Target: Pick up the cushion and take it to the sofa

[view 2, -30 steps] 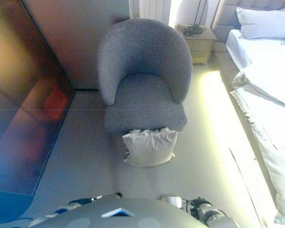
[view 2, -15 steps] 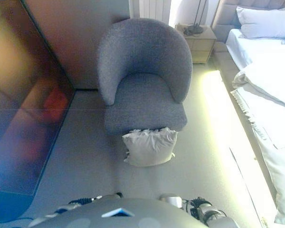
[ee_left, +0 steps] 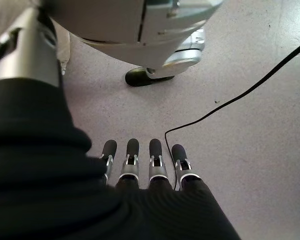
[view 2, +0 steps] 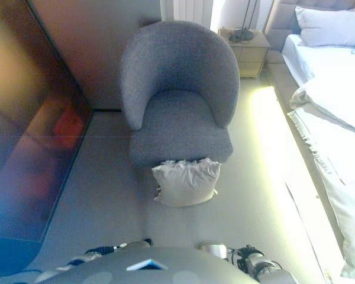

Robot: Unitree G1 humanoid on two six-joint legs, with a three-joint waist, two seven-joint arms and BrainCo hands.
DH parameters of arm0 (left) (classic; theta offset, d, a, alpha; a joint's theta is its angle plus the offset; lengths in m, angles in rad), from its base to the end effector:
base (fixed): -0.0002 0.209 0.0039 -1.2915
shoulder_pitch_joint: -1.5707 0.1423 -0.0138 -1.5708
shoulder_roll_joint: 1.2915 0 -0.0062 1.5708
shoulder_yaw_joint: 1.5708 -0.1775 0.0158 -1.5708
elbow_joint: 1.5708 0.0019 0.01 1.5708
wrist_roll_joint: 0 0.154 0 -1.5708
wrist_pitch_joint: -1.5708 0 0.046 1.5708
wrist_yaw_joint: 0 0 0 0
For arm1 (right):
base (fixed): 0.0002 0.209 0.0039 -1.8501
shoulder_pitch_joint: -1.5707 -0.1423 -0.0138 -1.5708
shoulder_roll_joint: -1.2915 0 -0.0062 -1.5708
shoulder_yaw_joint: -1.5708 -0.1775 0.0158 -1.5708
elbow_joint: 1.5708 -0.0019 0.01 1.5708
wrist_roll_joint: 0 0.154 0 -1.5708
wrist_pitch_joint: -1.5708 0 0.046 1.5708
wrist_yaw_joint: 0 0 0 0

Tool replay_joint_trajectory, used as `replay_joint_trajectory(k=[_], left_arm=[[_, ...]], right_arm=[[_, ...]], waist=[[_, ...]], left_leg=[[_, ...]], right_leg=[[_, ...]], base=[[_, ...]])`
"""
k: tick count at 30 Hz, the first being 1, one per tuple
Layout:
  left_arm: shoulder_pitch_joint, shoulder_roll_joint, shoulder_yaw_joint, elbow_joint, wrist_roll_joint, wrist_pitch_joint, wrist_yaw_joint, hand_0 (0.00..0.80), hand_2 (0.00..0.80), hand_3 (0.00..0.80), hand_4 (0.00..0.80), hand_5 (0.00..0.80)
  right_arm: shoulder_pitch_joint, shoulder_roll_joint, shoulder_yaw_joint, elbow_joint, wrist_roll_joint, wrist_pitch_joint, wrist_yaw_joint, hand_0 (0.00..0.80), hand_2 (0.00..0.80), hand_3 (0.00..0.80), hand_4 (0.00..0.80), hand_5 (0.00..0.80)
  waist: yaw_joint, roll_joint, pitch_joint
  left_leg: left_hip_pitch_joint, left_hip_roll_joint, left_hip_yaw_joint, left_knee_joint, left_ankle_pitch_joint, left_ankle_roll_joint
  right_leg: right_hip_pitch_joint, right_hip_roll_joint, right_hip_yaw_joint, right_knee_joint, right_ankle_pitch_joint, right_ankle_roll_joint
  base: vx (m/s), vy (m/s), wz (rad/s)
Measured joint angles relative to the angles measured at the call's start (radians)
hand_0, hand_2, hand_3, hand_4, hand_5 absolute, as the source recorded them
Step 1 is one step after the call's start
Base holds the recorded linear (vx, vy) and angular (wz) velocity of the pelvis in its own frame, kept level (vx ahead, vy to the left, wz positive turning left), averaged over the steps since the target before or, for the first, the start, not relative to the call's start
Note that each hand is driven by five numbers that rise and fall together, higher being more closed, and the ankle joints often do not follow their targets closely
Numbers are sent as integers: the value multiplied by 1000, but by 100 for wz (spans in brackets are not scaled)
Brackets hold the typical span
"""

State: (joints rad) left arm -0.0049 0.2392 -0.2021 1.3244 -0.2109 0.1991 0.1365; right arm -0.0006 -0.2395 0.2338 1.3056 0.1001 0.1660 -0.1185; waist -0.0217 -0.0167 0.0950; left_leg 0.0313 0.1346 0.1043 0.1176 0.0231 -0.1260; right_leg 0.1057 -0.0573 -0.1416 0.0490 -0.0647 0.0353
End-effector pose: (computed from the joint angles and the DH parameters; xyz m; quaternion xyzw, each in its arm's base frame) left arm 0.0509 0.2265 -0.1301 0.1140 0.6810 0.1145 0.7142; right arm 0.0541 -0.2250 -0.1299 -0.1640 0.6642 -0.0640 0.7265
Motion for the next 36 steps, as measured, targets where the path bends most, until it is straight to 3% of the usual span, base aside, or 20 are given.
replay_joint_trajectory(k=[2,4,6,9,10,11,12,13,14,15,17,20,22,24,25,29,32,36], left_arm=[[-38,26,46,12,-5,-20,10,0,0,0,0,0],[-41,30,57,14,-10,-18,10,0,0,0,0,0],[-26,9,57,22,-21,-19,10,0,0,0,0,0],[-24,-20,57,38,-21,-18,10,0,0,0,0,0],[-20,-32,57,41,-21,-19,9,0,0,0,0,0],[-10,-51,56,40,-21,-19,7,0,0,0,0,0],[1,-43,56,23,-21,-24,2,0,0,0,0,0],[24,-11,57,4,-21,-29,0,0,0,0,0,0],[49,0,57,2,-21,-28,0,0,0,0,0,0],[55,-5,55,6,-21,-25,-2,0,0,0,0,0],[46,-29,55,6,-22,-25,3,0,0,0,0,0],[44,-42,45,6,-22,-6,0,0,0,0,0,0],[44,-43,29,6,-22,-3,0,0,0,0,0,0],[43,-38,27,6,-22,7,-2,0,0,0,0,0],[37,-31,28,1,-22,9,-5,0,0,0,0,0],[-43,14,25,-10,-22,11,-25,0,0,0,0,0],[-80,23,24,-9,-22,12,-32,0,0,0,0,0],[-69,27,-11,-8,-22,31,-36,0,0,0,0,0]], right_arm=[[-42,7,9,5,0,10,0,0,0,0,0,0],[-56,-3,13,10,0,15,0,0,0,0,0,0],[-55,-18,18,11,0,15,1,0,0,0,0,0],[-52,-7,17,24,-1,15,4,0,0,0,0,0],[-54,-9,17,36,-1,15,6,0,0,0,0,0],[-58,-22,14,50,-1,15,8,0,0,0,0,0],[-63,2,14,55,-2,16,9,0,0,0,0,0],[-54,32,14,57,-3,17,3,0,0,0,0,0],[-50,37,13,57,-5,15,6,0,0,0,0,0],[-47,30,13,52,-9,16,6,0,0,0,0,0],[-57,11,13,53,-12,22,3,0,0,0,0,0],[-48,-10,12,59,-21,45,0,0,0,0,0,0],[-47,-8,5,64,-24,44,0,0,0,0,0,0],[-42,5,5,76,-36,45,1,0,0,0,0,0],[-37,17,5,77,-41,44,1,0,0,0,0,0],[-44,54,4,74,-40,41,-5,0,0,0,0,0],[-58,57,-7,70,-37,36,-22,0,0,0,0,0],[-58,56,-24,65,-29,33,-27,0,0,0,0,0]], waist=[[19,-41,49],[42,-77,66],[65,-65,69],[69,-43,73],[80,-17,69],[99,55,68],[122,35,86],[142,4,82],[148,-22,74],[146,-32,70],[155,-25,61],[148,32,56],[148,51,49],[146,23,26],[144,-9,19],[141,-53,-3],[125,-55,-6],[119,-26,-20]], left_leg=[[-94,0,-6,161,48,-23],[-119,-14,-21,218,104,-8],[-115,-49,-21,206,56,-6],[-66,-100,24,25,33,-9],[-37,-104,23,-63,18,-19],[3,-55,15,-151,5,-3],[24,-53,46,-143,58,45],[42,-62,76,-122,43,64],[37,-65,83,-69,20,60],[-6,-57,57,14,-15,31],[-78,-48,13,-35,-10,33],[-109,-27,2,-141,25,43],[-132,-31,0,-110,54,57],[-115,-79,4,-88,120,78],[-89,-114,22,-95,110,97],[-49,-133,33,-112,73,131],[10,-134,33,-156,56,143],[67,-114,55,-171,15,160]], right_leg=[[-52,-19,26,84,-31,-23],[-43,-33,43,78,-24,-47],[-40,-36,54,72,-17,-58],[-35,-25,61,-3,-12,-63],[-22,-1,83,-40,-10,-61],[-39,65,77,32,-14,-72],[-47,72,80,179,-62,-65],[-30,63,89,220,-132,-70],[7,55,110,182,-161,-98],[40,58,122,134,-155,-101],[43,62,148,98,-143,-106],[105,72,186,52,-139,-91],[139,55,211,41,-170,-71],[159,1,234,47,-202,-28],[165,-36,233,63,-213,-3],[88,-55,176,258,-165,76],[18,-61,141,450,-103,128],[-41,-68,93,585,44,133]], base=[[88,-74,-20],[171,-2,-21],[298,25,-24],[403,55,-14],[481,74,-30],[448,75,-51],[438,84,-70],[462,107,-67],[435,121,-44],[405,134,-24],[365,167,-11],[365,184,-8],[467,239,-40],[328,185,-46],[272,164,-30],[293,168,-2],[282,123,15],[237,60,-16]])
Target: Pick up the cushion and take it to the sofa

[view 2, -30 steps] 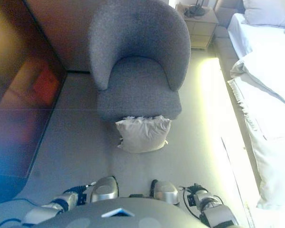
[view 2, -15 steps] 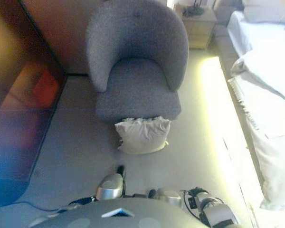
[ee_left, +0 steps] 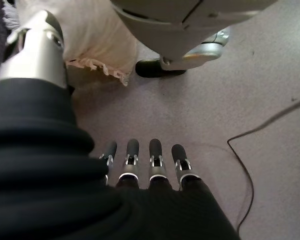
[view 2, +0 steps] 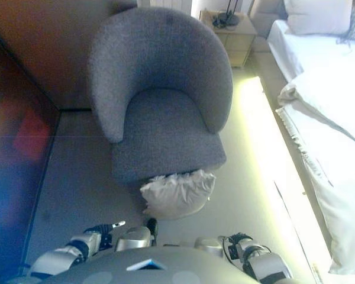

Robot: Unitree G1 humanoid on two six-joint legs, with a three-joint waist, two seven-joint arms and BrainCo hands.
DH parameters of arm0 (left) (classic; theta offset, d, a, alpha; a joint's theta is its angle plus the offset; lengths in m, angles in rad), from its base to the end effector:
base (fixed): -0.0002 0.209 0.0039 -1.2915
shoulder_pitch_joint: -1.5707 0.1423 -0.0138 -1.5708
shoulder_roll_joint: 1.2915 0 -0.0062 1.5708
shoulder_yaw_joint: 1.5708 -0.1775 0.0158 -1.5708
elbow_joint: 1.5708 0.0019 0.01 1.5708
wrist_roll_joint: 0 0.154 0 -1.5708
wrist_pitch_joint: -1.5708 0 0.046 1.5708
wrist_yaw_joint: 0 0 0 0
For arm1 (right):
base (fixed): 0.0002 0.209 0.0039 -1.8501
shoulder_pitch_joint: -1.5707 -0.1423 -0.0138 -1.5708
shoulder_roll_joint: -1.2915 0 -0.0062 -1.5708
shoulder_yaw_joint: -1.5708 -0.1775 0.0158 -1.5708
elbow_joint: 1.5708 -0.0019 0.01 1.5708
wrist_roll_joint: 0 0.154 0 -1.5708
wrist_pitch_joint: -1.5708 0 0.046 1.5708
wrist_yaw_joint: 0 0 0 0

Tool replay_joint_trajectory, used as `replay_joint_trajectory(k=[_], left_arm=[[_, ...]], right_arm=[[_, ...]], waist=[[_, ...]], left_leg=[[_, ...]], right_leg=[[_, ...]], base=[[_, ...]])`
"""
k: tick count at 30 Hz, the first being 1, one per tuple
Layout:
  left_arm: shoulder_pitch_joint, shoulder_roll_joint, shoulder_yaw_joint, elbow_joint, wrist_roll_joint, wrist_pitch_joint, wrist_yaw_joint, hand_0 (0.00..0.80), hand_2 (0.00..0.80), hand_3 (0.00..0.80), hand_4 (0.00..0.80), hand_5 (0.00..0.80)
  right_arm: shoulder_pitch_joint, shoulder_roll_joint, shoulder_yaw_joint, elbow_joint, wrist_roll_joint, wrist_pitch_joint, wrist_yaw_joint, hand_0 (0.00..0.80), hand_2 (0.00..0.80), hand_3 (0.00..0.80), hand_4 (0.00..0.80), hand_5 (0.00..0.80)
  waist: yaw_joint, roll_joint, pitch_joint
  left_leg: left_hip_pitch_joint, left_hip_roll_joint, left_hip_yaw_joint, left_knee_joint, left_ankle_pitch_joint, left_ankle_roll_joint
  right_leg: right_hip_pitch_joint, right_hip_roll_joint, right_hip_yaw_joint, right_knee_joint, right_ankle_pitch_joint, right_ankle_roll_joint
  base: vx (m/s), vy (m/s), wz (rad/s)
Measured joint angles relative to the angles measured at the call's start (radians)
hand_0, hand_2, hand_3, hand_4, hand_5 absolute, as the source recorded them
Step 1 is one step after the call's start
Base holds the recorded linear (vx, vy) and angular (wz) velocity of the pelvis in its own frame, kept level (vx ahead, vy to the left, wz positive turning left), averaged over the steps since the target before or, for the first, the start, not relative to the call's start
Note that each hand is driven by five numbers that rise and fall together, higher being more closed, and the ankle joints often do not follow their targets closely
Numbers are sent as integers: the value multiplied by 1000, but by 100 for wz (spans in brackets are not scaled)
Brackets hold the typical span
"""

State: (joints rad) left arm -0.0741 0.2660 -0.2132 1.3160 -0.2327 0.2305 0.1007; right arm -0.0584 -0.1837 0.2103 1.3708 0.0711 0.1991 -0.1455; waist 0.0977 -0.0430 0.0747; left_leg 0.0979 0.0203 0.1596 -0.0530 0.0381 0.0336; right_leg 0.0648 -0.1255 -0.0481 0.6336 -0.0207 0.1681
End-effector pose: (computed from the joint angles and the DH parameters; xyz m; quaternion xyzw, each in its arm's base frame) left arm 0.0777 0.2340 -0.1237 0.1078 0.6653 0.1090 0.7307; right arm 0.0626 -0.2084 -0.1325 -0.1642 0.6767 -0.0598 0.7152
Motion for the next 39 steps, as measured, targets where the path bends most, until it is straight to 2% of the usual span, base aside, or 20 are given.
replay_joint_trajectory(k=[2,3,4,6,9,11,13,14,15,16,18,20,21,23,26,28,31,33,36,39], left_arm=[[25,2,0,0,-4,16,0,0,0,0,0,0],[30,3,-1,0,-20,22,1,0,0,0,0,0],[32,2,-1,0,-28,25,1,0,0,0,0,0],[33,-1,1,0,-39,32,4,0,0,0,0,0],[31,-3,0,0,-40,35,5,0,0,0,0,0],[35,-8,0,4,-47,35,8,0,0,0,0,0],[44,-2,1,8,-49,29,10,0,0,0,0,0],[47,9,2,8,-57,21,14,0,0,0,0,0],[53,27,4,7,-57,16,18,0,0,0,0,0],[61,23,6,7,-58,11,27,0,0,0,0,0],[70,-11,30,6,-60,5,38,0,0,0,0,0],[72,-41,41,2,-57,-2,45,0,0,0,0,0],[75,-50,43,1,-55,-2,57,0,0,0,0,0],[71,-55,43,0,-55,-2,86,0,0,0,0,0],[60,-54,43,-4,-56,-3,140,0,0,0,0,0],[50,-53,41,-6,-56,-10,149,0,0,0,0,0],[32,-56,18,-16,-55,-34,162,0,0,0,0,0],[19,-56,17,-26,-55,-63,177,0,0,0,0,0],[18,-50,16,-43,-55,-119,206,0,0,0,0,0],[-12,-30,10,-65,-56,-184,223,0,0,0,0,0]], right_arm=[[2,-1,-3,-26,-1,-7,-7,0,0,0,0,0],[5,-3,-4,-35,-1,-17,-14,0,0,0,0,0],[3,-8,-7,-38,-1,-20,-16,0,0,0,0,0],[4,-24,-2,-67,-1,-20,-17,0,0,0,0,0],[2,-30,1,-76,-1,-19,-28,0,0,0,0,0],[4,-31,0,-77,0,-17,-34,0,0,0,0,0],[11,-26,0,-76,-1,-16,-32,0,0,0,0,0],[18,-20,0,-72,-2,-15,-31,0,0,0,0,0],[27,-8,0,-69,-3,-15,-29,0,0,0,0,0],[33,-12,-1,-67,-10,-15,-24,0,0,0,0,0],[39,-45,0,-69,-32,-15,-13,0,0,0,0,0],[47,-73,11,-67,-48,-13,-6,0,0,0,0,0],[47,-86,20,-67,-48,-15,0,0,0,0,0,0],[38,-104,34,-72,-46,-20,5,0,0,0,0,0],[15,-113,53,-75,-41,-25,2,0,0,0,0,0],[16,-109,64,-85,-36,-46,-11,0,0,0,0,0],[14,-110,65,-99,3,-86,-61,0,0,0,0,0],[-6,-111,64,-102,15,-115,-92,0,0,0,0,0],[-46,-107,66,-113,21,-155,-137,0,0,0,0,0],[-95,-106,81,-138,20,-181,-172,0,0,0,0,0]], waist=[[-3,16,-1],[-15,19,-2],[-25,23,-1],[-37,36,2],[-54,30,0],[-55,21,-3],[-57,2,-8],[-56,-21,-3],[-56,-57,0],[-55,-49,-2],[-55,1,9],[-54,35,13],[-52,46,11],[-53,59,8],[-45,73,10],[-29,77,18],[-33,90,32],[-31,101,45],[-27,94,69],[-27,63,110]], left_leg=[[13,7,9,-6,-17,13],[18,5,8,-8,-25,19],[21,9,5,-12,-32,21],[32,15,8,-18,-31,21],[32,10,2,-23,-39,8],[32,8,-2,-23,-43,-14],[41,11,-25,-24,-39,-48],[46,9,-36,-24,-35,-74],[46,6,-56,-19,-37,-107],[51,33,-63,-5,-52,-132],[47,105,-85,21,-64,-163],[45,145,-93,31,-64,-162],[39,159,-94,34,-64,-163],[10,172,-109,45,-51,-185],[-37,175,-110,40,-35,-213],[-64,170,-113,41,-29,-206],[-133,162,-99,41,-7,-179],[-163,157,-86,48,7,-176],[-164,136,-85,46,18,-187],[-182,129,-85,52,21,-184]], right_leg=[[-50,-25,-38,34,-49,-15],[-75,-37,-55,6,-74,-7],[-96,-51,-77,-37,-100,-21],[-115,-84,-122,-165,-105,-24],[-128,-145,-129,-339,-64,9],[-124,-185,-126,-452,-7,30],[-99,-207,-125,-559,63,25],[-74,-205,-122,-601,109,13],[-46,-202,-110,-611,131,26],[-22,-180,-110,-624,101,39],[10,-106,-117,-636,76,11],[32,-68,-129,-642,61,-9],[38,-54,-134,-650,57,-16],[33,-41,-158,-664,61,-24],[11,-39,-177,-684,77,-30],[-3,-48,-185,-694,89,-27],[-25,-73,-243,-699,94,-23],[-43,-85,-257,-693,97,-17],[-43,-104,-260,-690,96,-4],[-57,-112,-260,-687,100,4]], base=[[184,-53,-22],[188,-111,-12],[169,-150,-7],[134,-205,2],[107,-249,8],[115,-256,8],[108,-228,21],[103,-216,38],[111,-240,30],[95,-221,29],[83,-167,29],[32,-118,32],[-24,-88,26],[-127,-19,27],[-147,68,20],[-173,109,20],[-124,145,54],[14,108,34],[20,67,16],[-65,-17,7]])
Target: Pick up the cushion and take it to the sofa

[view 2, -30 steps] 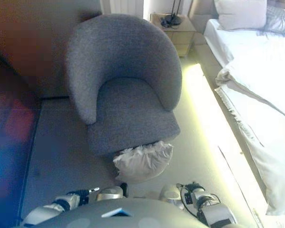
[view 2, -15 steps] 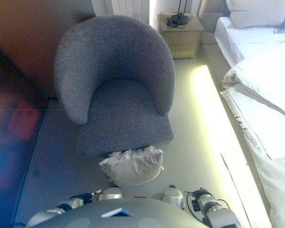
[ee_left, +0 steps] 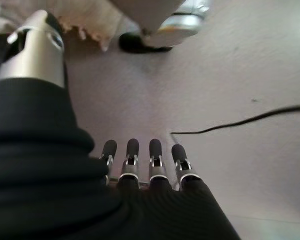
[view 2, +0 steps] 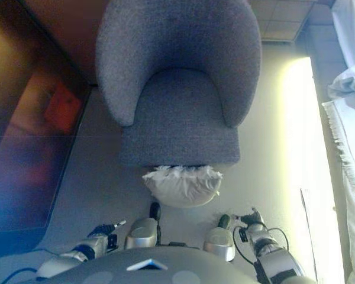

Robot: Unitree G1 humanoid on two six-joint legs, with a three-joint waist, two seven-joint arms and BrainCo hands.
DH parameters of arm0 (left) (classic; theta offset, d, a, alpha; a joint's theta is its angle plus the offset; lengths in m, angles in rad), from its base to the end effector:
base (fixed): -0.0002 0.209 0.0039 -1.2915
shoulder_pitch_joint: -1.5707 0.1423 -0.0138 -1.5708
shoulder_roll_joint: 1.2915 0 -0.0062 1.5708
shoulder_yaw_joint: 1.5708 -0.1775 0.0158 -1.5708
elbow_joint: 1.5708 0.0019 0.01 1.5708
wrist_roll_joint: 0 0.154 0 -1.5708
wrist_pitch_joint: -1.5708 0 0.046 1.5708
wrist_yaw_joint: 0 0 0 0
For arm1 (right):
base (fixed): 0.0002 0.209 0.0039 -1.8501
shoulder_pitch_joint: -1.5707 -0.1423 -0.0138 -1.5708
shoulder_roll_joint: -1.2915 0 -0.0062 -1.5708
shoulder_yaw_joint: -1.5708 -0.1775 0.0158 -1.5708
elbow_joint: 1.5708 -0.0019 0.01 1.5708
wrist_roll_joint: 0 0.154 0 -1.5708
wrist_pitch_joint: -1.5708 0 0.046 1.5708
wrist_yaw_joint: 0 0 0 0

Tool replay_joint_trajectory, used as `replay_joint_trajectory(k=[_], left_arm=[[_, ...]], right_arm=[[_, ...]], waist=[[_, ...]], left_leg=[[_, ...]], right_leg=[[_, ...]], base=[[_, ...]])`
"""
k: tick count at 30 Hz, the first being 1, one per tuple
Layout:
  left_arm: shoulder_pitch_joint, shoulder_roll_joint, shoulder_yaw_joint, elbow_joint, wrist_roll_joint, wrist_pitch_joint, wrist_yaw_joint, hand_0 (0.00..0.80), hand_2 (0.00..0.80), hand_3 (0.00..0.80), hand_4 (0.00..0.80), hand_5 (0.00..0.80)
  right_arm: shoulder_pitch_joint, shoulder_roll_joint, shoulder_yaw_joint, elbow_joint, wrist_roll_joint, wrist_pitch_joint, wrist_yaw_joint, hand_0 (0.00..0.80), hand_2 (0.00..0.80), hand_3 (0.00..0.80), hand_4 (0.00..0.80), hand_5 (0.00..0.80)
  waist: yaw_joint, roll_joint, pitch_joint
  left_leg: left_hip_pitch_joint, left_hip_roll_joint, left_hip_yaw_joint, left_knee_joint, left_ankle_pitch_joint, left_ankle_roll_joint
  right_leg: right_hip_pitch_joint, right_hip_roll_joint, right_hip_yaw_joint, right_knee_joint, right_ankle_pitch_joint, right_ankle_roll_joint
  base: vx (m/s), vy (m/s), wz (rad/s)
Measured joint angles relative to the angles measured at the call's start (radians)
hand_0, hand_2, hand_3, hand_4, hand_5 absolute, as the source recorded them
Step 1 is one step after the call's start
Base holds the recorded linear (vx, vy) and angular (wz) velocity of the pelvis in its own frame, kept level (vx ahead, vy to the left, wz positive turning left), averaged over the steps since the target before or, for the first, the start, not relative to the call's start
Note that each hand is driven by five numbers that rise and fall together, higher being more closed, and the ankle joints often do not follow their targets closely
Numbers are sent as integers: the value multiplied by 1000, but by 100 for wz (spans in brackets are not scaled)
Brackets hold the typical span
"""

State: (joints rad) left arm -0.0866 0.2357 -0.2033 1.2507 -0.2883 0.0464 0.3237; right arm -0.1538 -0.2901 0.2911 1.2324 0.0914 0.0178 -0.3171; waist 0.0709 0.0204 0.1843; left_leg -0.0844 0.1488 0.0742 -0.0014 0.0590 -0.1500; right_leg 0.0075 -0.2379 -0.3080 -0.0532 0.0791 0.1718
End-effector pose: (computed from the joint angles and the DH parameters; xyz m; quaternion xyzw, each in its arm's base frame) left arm 0.1031 0.2193 -0.1204 0.1318 0.5544 0.1953 0.7982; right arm 0.1314 -0.2300 -0.1084 -0.2572 0.4930 -0.1203 0.8224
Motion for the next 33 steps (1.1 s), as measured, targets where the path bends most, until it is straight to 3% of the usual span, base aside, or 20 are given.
replay_joint_trajectory(k=[5,10,15,21,33], left_arm=[[-146,41,-67,-77,0,-95,25,0,0,0,0,0],[-308,52,-112,-112,-9,-111,81,0,0,0,0,0],[-398,56,-160,-134,-9,-131,111,0,0,0,0,0],[-459,57,-207,-171,-47,-184,140,0,0,0,0,0],[-600,53,-229,-205,-103,-242,191,0,0,0,0,0]], right_arm=[[-109,-1,20,-13,24,-14,-44,0,0,0,0,0],[-244,0,36,-13,85,-15,-87,0,0,0,0,0],[-375,-10,36,-14,132,-13,-107,0,0,0,0,0],[-466,-47,38,-47,137,-12,-112,0,0,0,0,0],[-599,-102,83,-85,96,-2,-160,0,0,0,0,0]], waist=[[-1,-26,92],[-9,-23,211],[-32,-19,315],[-60,-12,329],[-84,4,334]], left_leg=[[-118,4,2,61,11,7],[-239,1,-2,119,16,14],[-340,-6,5,152,24,26],[-458,-41,21,159,40,47],[-698,-49,30,196,55,52]], right_leg=[[-83,3,10,34,1,2],[-207,2,85,83,1,3],[-334,-10,123,138,4,6],[-519,-49,173,217,6,17],[-822,-52,247,303,16,13]], base=[[-144,-50,17],[-147,-39,-2],[-155,12,-10],[-75,83,-12],[-16,59,-8]])
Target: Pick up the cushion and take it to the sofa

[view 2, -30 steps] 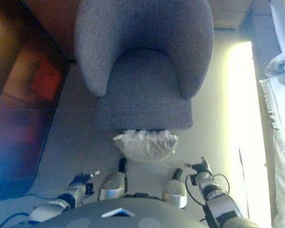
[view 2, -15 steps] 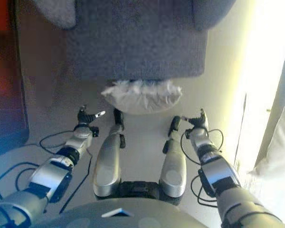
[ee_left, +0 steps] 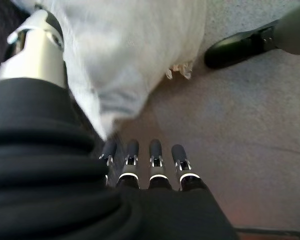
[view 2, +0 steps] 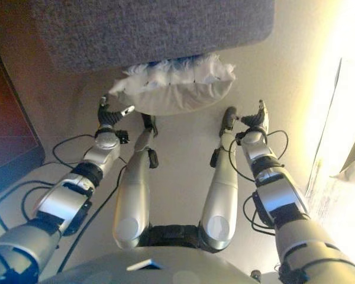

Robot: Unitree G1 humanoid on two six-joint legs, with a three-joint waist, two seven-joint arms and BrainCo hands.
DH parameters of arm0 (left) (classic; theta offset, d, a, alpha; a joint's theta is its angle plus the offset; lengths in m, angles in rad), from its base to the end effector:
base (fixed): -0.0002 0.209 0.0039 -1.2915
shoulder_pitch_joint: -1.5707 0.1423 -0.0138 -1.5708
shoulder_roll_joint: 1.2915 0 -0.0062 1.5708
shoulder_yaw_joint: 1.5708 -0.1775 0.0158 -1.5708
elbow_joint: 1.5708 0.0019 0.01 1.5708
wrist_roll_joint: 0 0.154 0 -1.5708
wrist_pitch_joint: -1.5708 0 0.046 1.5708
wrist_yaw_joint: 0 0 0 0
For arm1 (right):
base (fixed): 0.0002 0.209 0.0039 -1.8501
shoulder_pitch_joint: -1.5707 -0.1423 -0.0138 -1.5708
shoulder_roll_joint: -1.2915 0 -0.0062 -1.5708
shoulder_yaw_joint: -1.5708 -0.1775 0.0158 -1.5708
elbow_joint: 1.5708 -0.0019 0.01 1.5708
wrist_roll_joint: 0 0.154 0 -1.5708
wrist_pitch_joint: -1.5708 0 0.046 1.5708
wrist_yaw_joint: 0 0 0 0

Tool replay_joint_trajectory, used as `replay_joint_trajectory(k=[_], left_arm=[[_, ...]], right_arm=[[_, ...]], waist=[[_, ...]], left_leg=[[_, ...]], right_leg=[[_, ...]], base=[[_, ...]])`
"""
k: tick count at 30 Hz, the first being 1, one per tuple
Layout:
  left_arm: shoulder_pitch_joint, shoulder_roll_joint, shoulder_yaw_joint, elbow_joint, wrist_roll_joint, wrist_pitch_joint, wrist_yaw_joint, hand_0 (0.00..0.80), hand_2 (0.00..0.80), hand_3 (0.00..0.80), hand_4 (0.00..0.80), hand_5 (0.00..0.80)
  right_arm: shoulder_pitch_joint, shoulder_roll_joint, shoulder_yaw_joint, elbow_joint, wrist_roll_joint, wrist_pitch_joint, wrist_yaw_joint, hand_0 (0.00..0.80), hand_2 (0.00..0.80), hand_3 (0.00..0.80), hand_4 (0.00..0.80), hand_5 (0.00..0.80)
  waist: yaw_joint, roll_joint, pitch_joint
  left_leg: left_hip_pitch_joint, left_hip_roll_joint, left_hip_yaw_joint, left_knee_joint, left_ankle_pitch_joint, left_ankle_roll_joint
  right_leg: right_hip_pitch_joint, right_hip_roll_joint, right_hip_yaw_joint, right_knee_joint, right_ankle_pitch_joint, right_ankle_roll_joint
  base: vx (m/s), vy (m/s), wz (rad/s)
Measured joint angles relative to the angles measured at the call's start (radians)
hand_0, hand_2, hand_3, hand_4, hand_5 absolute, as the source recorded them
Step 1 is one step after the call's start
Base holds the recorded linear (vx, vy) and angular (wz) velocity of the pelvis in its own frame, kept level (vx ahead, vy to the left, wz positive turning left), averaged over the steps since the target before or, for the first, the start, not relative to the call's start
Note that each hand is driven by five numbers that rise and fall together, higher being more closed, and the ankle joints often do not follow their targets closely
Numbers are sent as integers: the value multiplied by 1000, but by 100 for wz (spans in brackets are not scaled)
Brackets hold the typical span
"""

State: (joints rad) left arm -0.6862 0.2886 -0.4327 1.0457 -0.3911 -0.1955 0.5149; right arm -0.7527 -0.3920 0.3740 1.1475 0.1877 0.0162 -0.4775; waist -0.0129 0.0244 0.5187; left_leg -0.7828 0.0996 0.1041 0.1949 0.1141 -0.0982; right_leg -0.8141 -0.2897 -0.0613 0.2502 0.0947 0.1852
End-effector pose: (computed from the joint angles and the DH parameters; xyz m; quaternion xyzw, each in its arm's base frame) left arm 0.3169 0.1638 0.0321 0.1309 0.0844 0.1723 0.9727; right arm 0.3230 -0.2134 0.0416 -0.2725 0.1595 -0.2121 0.9248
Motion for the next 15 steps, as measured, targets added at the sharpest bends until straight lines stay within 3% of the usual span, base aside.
replay_joint_trajectory(k=[8,15], left_arm=[[-77,8,25,-5,-170,-84,48,0,0,0,0,0],[-113,31,41,-18,-206,-112,59,0,0,0,0,0]], right_arm=[[-131,-21,29,-34,-1,-47,-35,0,0,0,0,0],[-223,-48,55,-82,-30,-106,-60,0,0,0,0,0]], waist=[[5,9,2],[10,9,2]], left_leg=[[-178,0,-46,68,3,-5],[-332,1,-89,139,3,-15]], right_leg=[[-185,0,5,118,-34,-14],[-338,2,7,228,-73,-31]], base=[[-3,-11,9],[-5,-5,12]])
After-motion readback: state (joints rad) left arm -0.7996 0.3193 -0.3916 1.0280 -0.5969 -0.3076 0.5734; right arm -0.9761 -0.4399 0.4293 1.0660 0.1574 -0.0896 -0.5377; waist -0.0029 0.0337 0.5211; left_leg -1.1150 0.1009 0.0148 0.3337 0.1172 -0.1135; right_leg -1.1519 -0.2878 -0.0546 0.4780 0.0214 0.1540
